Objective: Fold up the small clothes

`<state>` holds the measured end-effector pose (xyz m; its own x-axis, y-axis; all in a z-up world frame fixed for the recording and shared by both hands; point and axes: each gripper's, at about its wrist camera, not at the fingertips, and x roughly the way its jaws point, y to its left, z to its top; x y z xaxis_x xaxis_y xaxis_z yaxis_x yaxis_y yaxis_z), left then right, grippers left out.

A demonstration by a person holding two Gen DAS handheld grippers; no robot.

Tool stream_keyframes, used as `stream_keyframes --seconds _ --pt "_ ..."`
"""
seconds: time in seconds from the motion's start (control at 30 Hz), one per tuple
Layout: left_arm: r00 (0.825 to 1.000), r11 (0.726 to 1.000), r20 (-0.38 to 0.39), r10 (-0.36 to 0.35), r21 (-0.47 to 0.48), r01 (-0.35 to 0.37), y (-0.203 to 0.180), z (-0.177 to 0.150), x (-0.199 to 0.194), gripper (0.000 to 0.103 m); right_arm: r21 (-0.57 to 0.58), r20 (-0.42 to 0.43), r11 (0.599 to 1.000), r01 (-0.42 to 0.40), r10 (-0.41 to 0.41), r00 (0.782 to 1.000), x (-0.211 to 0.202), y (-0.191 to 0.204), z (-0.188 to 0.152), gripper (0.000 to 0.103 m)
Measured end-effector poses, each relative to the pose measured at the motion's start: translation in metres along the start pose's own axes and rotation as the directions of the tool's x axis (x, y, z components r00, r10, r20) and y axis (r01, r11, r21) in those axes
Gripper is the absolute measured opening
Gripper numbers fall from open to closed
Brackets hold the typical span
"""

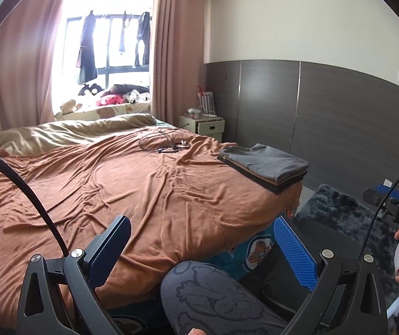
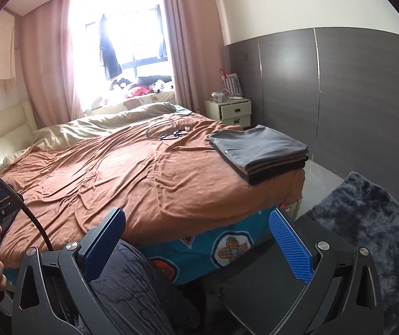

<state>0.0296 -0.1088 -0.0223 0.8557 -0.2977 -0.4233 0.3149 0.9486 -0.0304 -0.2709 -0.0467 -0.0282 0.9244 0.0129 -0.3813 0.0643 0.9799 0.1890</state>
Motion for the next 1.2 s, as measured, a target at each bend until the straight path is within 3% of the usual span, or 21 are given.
stream_keyframes --seconds 0.33,1.2 --pt "0.999 0.999 -0.020 0.041 -0.006 -0.041 0.018 -0.017 -0.004 0.103 -0.003 -0.025 1.000 0.002 -0.002 1.000 0.023 0.011 -0.006 0.103" --pt "0.998 0.997 -0.014 0.061 -0.041 -0.061 0.028 -0.018 -0.005 0.103 -0.008 -0.017 1.000 0.004 -0.004 1.000 0.019 0.026 -0.014 0.103"
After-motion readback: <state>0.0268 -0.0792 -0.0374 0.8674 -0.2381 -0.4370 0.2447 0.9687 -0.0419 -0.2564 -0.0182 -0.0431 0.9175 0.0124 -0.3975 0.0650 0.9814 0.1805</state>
